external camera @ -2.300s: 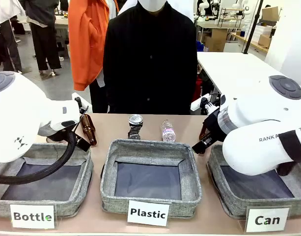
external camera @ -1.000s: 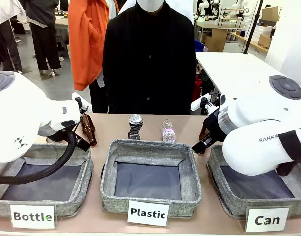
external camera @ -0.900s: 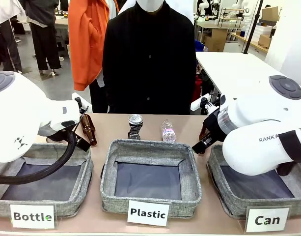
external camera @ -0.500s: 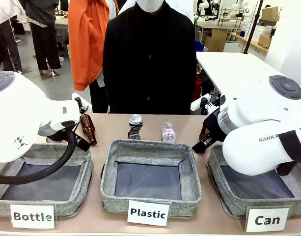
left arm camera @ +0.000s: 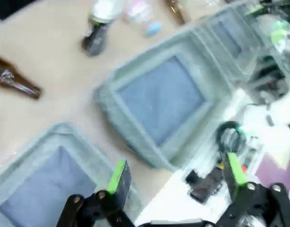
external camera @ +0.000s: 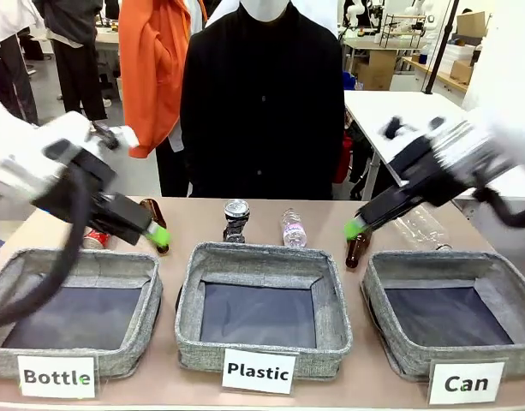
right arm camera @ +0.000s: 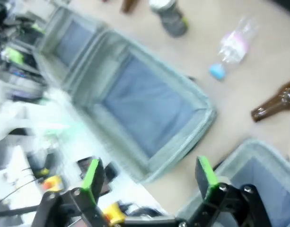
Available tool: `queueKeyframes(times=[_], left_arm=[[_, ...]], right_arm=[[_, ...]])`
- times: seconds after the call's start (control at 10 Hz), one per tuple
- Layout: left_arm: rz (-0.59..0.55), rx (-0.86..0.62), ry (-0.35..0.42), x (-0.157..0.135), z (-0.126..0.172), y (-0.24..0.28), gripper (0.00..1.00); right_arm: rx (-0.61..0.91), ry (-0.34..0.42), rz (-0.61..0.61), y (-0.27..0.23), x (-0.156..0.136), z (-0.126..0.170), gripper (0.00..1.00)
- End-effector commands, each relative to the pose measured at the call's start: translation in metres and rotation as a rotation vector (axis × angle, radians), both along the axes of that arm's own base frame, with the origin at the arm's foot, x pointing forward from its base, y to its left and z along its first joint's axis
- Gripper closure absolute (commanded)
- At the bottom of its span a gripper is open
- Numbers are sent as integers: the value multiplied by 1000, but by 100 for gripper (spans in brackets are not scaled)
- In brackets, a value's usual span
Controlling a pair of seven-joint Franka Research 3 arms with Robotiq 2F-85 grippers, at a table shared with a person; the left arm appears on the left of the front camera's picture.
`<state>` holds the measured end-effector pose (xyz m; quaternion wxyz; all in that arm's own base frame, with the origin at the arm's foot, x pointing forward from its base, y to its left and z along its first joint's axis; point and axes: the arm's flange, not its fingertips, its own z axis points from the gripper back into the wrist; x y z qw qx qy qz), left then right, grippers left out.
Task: Sort the can waste into the basket.
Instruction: Pick up the can waste from the table and place it in the right Fabric basket.
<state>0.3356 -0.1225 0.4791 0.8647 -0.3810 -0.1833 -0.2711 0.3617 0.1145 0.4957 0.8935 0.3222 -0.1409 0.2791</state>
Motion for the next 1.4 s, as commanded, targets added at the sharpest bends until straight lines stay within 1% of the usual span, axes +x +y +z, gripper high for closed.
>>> queueKeyframes(times=[0.0, 0.1, 0.2, 0.3, 0.4, 0.5, 0.6, 0.7, 0.8, 0.9, 1.3], left_arm=[[46, -209, 139, 3, -12, 82, 0], [171, -358, 165, 3, -16, 141, 0], [314, -470, 178, 4, -27, 192, 0], [450, -555, 184, -9, -45, 230, 0], [578, -608, 209, -27, -68, 246, 0], [670, -668, 223, -40, -80, 257, 0], [731, -703, 238, -44, -85, 264, 0], [790, -716, 244, -46, -85, 261, 0], [845, -694, 254, -41, -79, 251, 0], [778, -693, 274, -25, -84, 319, 0], [778, -693, 274, -25, -84, 319, 0]], right_arm=[[194, 277, -94, -67, 13, 10, 0], [360, 309, -144, -116, 15, 7, 0], [496, 317, -231, -161, 14, -4, 0], [607, 317, -330, -205, 3, -18, 0], [690, 307, -425, -246, -12, -32, 0], [782, 293, -518, -280, -28, -50, 0], [842, 280, -605, -302, -40, -63, 0], [869, 270, -657, -313, -47, -70, 0], [866, 243, -674, -315, -47, -72, 0], [819, 325, -655, -327, -52, -69, 0], [819, 325, -655, -327, -52, -69, 0]])
